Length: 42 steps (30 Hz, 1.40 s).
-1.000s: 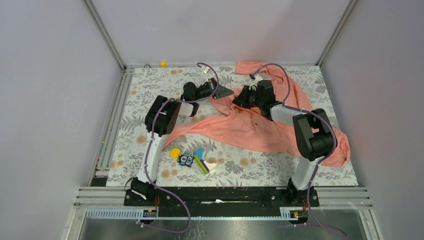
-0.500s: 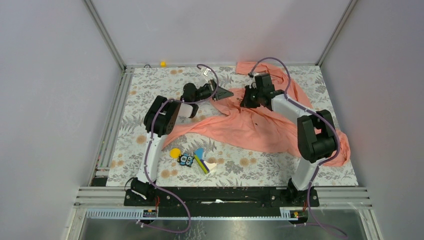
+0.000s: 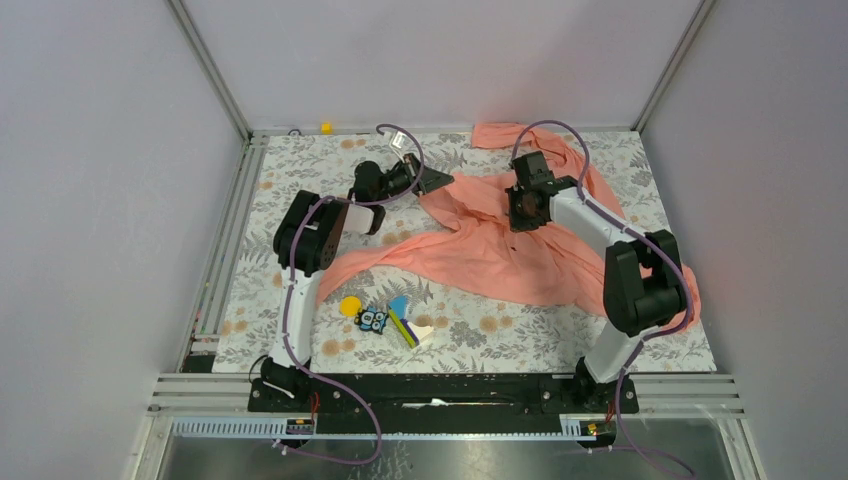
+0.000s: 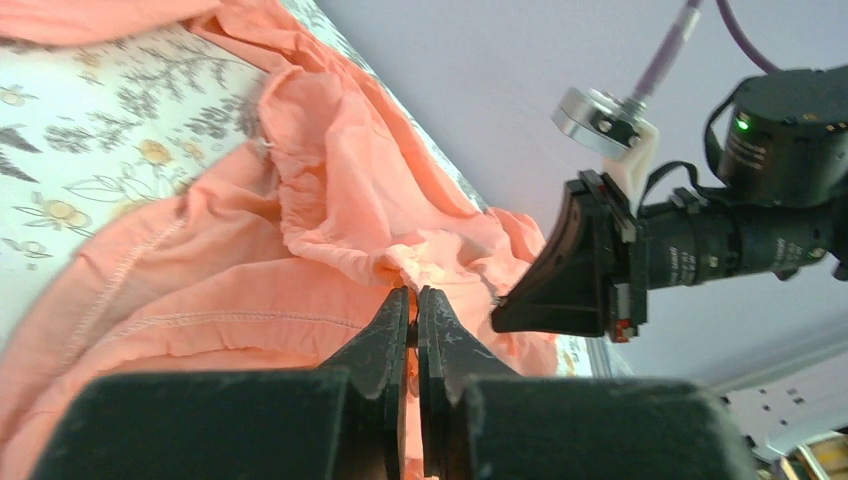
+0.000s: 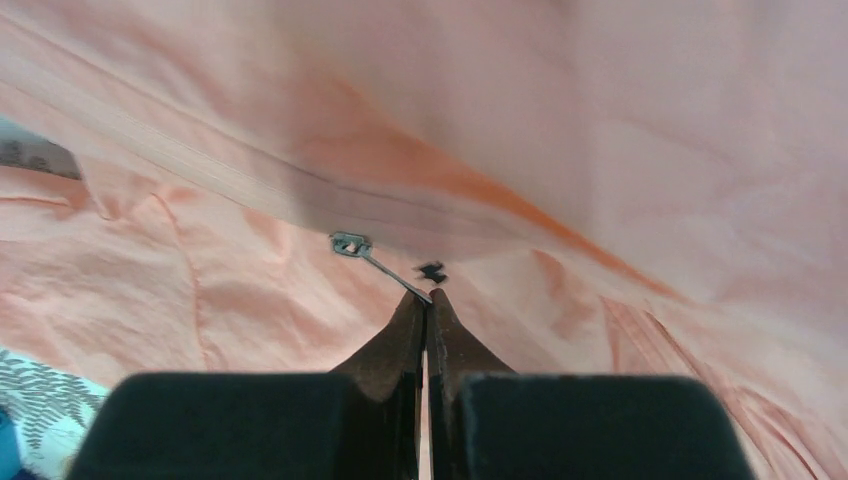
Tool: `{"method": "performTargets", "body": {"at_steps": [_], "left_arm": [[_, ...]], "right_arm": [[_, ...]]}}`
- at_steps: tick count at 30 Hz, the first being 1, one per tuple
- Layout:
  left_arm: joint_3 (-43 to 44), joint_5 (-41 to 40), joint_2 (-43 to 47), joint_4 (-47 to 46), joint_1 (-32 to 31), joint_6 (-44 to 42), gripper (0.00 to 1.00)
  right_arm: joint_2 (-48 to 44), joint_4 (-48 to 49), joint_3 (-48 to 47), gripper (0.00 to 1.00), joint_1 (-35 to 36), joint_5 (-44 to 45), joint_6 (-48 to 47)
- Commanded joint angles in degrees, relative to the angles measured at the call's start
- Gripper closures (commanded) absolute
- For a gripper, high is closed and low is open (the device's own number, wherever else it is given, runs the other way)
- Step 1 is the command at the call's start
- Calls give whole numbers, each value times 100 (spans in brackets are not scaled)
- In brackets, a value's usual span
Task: Zip up the jacket
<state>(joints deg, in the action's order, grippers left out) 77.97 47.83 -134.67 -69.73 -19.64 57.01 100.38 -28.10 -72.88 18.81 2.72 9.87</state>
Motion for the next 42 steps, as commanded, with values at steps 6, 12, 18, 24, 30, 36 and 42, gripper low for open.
{"method": "performTargets", "body": {"at_steps": [6,12,18,24,30,36,42], "left_arm": [[378,-857,161,200,155,-601,100],[629,-964,-261,50,153,-318,100],[479,-1029,-233,24,153,-327,100],[489,-1245,-209,342,153,-601,100],[602,-1340,-180,764,153,-883,100],[615,-1351,-184,871,141,-945,100],[642,-1335,-130,1086,45,-1153,100]], "right_arm": [[-1393,-353,1126,100,-1117,1324,564],[-2892,-629,2106,100,-1831,3020,2099],[-3795,-828,2709,100,-2413,4581,2446],[-3189,-1288,2691,100,-3536,4234,3163],[-3630,-1568,2962,100,-4069,4554,3889],[-4203,-1041,3328,100,-4318,4453,3601],[-4302,-958,3260,90,-4315,4166,3385]]}}
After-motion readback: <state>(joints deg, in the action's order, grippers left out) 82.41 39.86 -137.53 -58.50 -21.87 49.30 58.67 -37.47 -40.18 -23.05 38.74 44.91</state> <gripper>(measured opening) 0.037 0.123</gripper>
